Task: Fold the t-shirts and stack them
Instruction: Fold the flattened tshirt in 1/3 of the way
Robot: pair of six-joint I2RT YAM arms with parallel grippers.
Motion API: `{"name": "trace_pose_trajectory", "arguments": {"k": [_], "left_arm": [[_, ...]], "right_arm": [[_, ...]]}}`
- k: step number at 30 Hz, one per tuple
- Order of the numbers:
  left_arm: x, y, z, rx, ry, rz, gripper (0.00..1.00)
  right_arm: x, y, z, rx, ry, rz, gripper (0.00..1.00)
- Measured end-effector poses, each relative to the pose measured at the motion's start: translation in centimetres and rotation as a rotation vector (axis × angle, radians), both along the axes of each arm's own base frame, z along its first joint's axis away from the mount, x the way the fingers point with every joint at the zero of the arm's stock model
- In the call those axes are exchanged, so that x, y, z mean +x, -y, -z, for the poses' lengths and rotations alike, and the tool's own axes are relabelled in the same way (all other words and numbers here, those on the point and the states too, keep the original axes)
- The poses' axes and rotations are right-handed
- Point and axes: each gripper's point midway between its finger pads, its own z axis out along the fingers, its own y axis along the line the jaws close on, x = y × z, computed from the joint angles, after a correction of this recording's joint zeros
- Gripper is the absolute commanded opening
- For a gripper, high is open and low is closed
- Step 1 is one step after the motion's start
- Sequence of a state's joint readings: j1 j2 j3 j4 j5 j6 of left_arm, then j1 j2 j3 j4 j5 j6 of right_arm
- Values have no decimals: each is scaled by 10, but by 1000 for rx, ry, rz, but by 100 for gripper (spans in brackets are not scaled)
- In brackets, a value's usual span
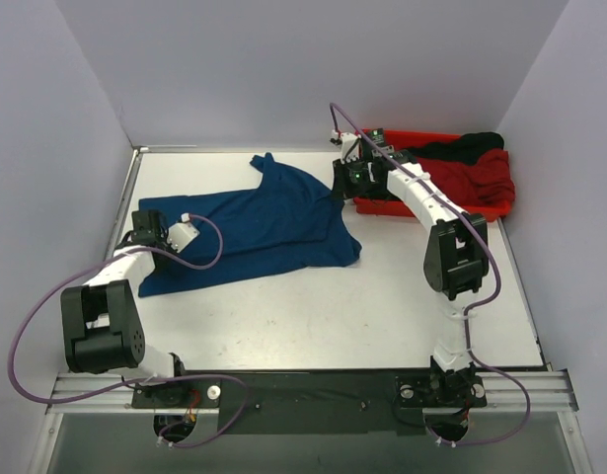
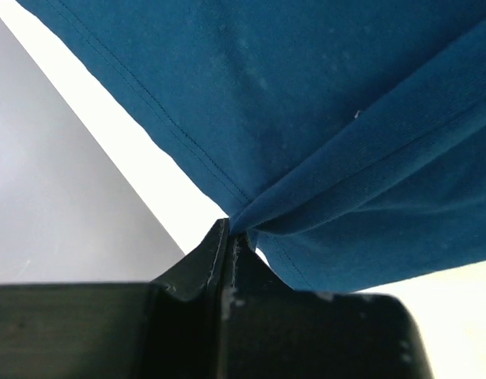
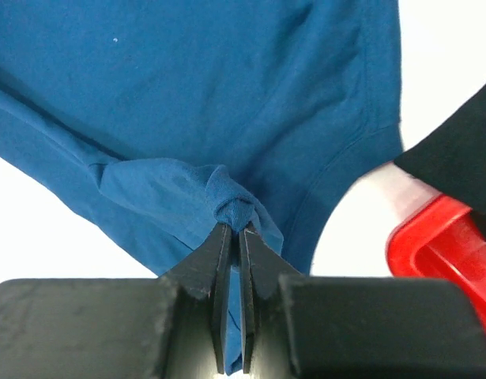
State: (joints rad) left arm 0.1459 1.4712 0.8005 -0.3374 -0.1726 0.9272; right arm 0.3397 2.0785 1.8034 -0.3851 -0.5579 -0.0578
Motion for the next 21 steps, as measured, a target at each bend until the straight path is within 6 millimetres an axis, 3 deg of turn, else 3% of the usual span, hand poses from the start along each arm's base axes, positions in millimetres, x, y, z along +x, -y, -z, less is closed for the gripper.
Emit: {"name": "trace_pose_trajectory", "arguments": {"k": [8, 11, 14, 16, 19, 21], "left_arm": [[6, -4, 10, 6, -9, -25, 0], [11, -6, 9, 10, 3, -37, 17], [17, -8, 8, 18, 23, -51, 34], [23, -12, 6, 30, 49, -77, 43], [36, -23, 2, 63, 95, -140, 49], [45, -33, -3, 74, 125, -196, 52]], "right_arm": [[17, 4, 7, 0, 5, 11, 0], [22, 3, 16, -9, -3, 16, 2], [29, 3, 22, -19, -3, 25, 32], [36, 0, 22, -26, 10, 31, 43], [48, -1, 19, -45, 38, 59, 52], [55, 2, 14, -60, 58, 94, 54]]}}
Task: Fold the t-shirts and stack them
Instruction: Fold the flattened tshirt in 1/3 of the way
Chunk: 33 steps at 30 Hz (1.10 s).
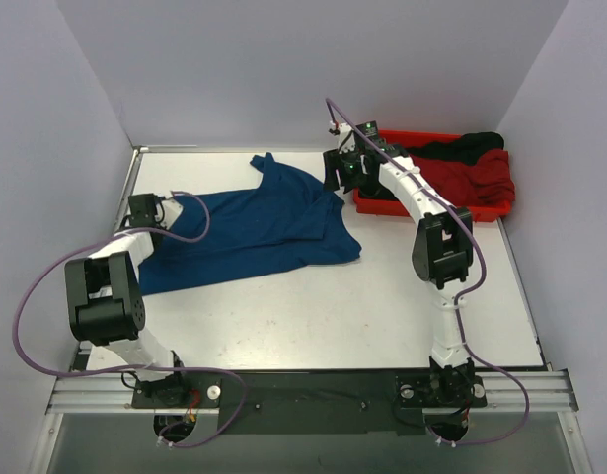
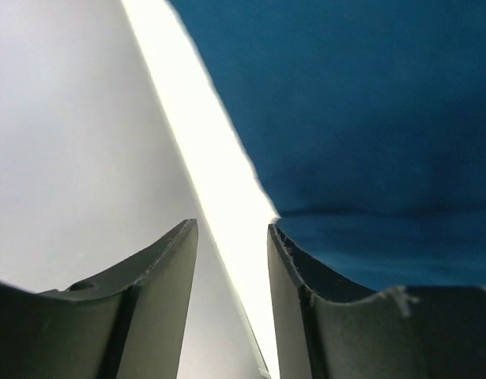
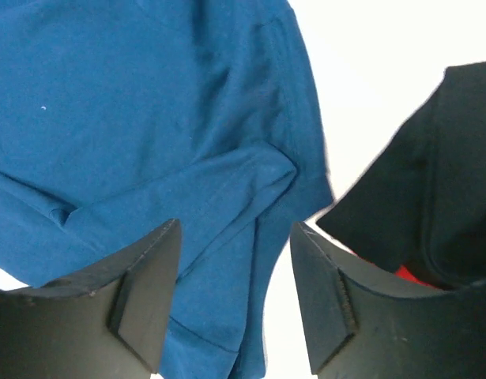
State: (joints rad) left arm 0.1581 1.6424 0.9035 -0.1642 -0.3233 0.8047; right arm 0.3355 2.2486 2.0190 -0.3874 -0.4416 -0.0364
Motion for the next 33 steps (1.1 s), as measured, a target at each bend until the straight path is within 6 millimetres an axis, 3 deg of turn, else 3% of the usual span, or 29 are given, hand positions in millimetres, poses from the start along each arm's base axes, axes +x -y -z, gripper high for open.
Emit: {"name": "trace_pose_trajectory", "arguments": {"k": [2, 4, 5, 7, 9, 12, 14, 16, 19, 22, 23, 25, 26, 27, 28, 29, 30, 31, 33], "left_arm": [[11, -14, -12, 6, 49, -71, 54], [21, -29, -32, 8, 121, -142, 54], [25, -34, -43, 6, 157, -166, 54], [29, -36, -58, -20, 210, -179, 54], [25, -24, -68, -69, 234, -140, 54], [5, 9, -72, -121, 225, -2, 59], [-14, 34, -61, -138, 177, 110, 62], [-34, 53, -38, -149, 91, 212, 64], [-68, 60, 5, -151, -59, 287, 66], [-88, 62, 31, -147, -154, 325, 65], [-87, 61, 31, -139, -157, 336, 65], [-79, 59, 32, -128, -150, 342, 59], [-75, 58, 32, -122, -149, 342, 49], [-70, 55, 32, -112, -147, 341, 44], [-65, 53, 33, -104, -141, 337, 30], [-61, 51, 35, -93, -138, 335, 23], [-58, 49, 37, -86, -135, 332, 5], [-56, 47, 39, -77, -137, 331, 0], [-55, 45, 40, -67, -137, 329, 0]], "right_arm": [[2, 6, -7, -17, 14, 37, 54], [-8, 15, -15, -33, 11, 78, 54], [-17, 22, -19, -44, 7, 95, 55], [-55, 41, -28, -65, -25, 140, 62], [-86, 56, -40, -67, -38, 181, 62], [-124, 71, -45, -56, -61, 228, 66], [-138, 74, -33, -58, -100, 240, 66], [-149, 77, -6, -71, -176, 246, 65], [-165, 79, 41, -88, -314, 248, 64], [-179, 76, 74, -64, -422, 244, 61], [-181, 75, 79, -51, -447, 241, 60], [-179, 70, 84, -21, -459, 237, 48], [-177, 68, 85, -6, -461, 236, 35], [-174, 69, 86, 9, -463, 244, 29], [-172, 68, 86, 24, -464, 245, 18], [-171, 67, 87, 40, -469, 251, 13], [-169, 67, 88, 55, -475, 258, 3], [-167, 68, 89, 65, -478, 268, 0], [-167, 74, 93, 79, -493, 295, 0]]}}
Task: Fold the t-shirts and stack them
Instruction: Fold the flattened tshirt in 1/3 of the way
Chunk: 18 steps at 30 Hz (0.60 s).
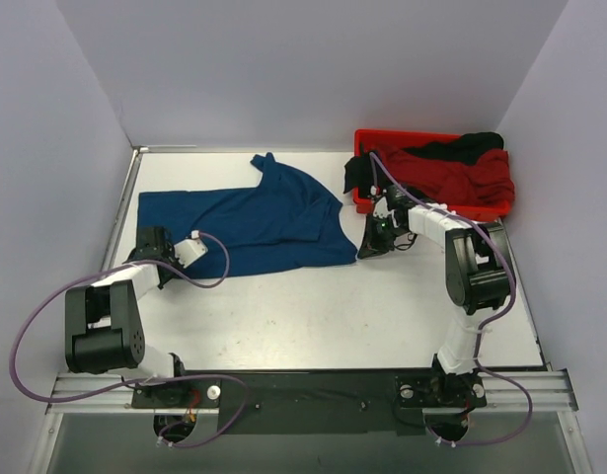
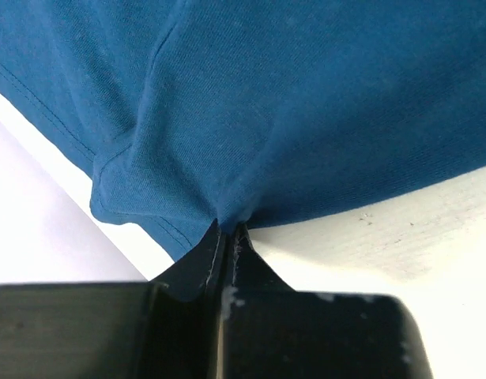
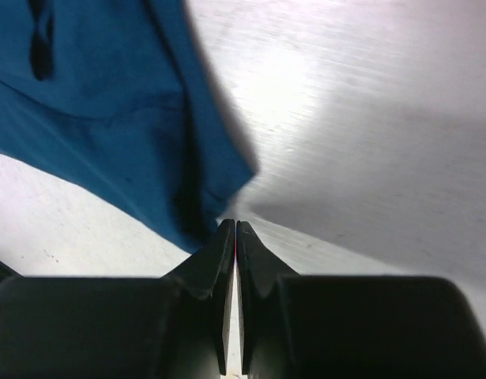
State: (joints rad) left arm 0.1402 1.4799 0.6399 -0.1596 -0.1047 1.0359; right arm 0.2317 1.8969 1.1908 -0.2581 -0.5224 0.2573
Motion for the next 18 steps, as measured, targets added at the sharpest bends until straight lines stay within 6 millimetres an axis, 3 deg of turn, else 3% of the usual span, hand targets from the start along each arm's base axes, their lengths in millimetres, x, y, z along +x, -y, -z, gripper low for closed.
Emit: {"name": "trace_pose_trajectory", "arguments": {"k": [4, 7, 10, 12, 14, 18], "left_arm": [[-2, 0, -1, 4, 12, -2, 0], [-13, 2, -4, -2, 6, 3, 0], [-27, 6, -7, -4, 10, 24, 0], [-37, 9, -7, -5, 14, 43, 0], [-44, 10, -3, -3, 4, 57, 0], [-46, 11, -1, -5, -10, 61, 0]], "right_arm": [[-9, 14, 9, -4, -40, 43, 0], [-27, 23, 13, -20, -71, 57, 1], [-49, 25, 9, -20, -85, 53, 33], [-56, 23, 0, -11, -64, 39, 43], [-54, 16, -10, 7, -7, 15, 52], [-38, -4, -24, 33, 106, -21, 56]]}}
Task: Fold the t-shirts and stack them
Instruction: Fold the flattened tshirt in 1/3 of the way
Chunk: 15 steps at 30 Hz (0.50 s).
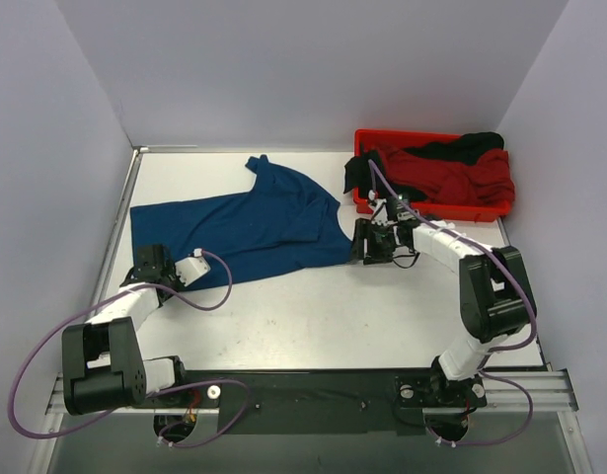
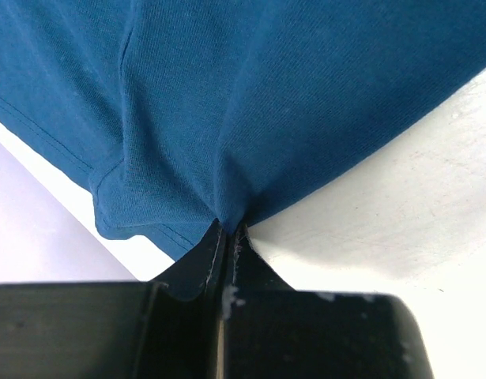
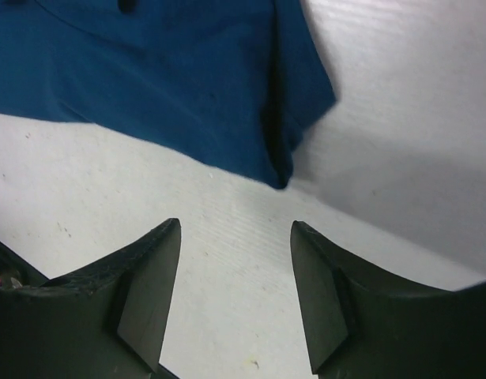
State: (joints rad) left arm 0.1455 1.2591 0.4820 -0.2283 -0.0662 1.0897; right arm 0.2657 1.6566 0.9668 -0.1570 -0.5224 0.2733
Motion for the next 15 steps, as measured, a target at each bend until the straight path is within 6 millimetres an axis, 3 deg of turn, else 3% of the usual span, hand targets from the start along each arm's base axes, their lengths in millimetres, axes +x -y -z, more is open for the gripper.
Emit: {"name": "trace_pose_trajectory", "arguments": {"k": [4, 6, 7, 9, 15], "left_arm": [[1, 0, 1, -1, -4, -1, 0], [1, 0, 1, -1, -4, -1, 0], [1, 0, 1, 0, -5, 0, 0], [1, 0, 1, 1, -5, 1, 0], [-3, 0, 1, 0, -19, 15, 0]], "right_arm": [[19, -18, 10, 17, -13, 19, 55], [26, -22, 22, 11, -39, 47, 40], [27, -24, 25, 21, -54, 56, 20], [32, -23, 28, 15, -53, 79, 0], [22, -11, 37, 0, -99, 137, 0]]}}
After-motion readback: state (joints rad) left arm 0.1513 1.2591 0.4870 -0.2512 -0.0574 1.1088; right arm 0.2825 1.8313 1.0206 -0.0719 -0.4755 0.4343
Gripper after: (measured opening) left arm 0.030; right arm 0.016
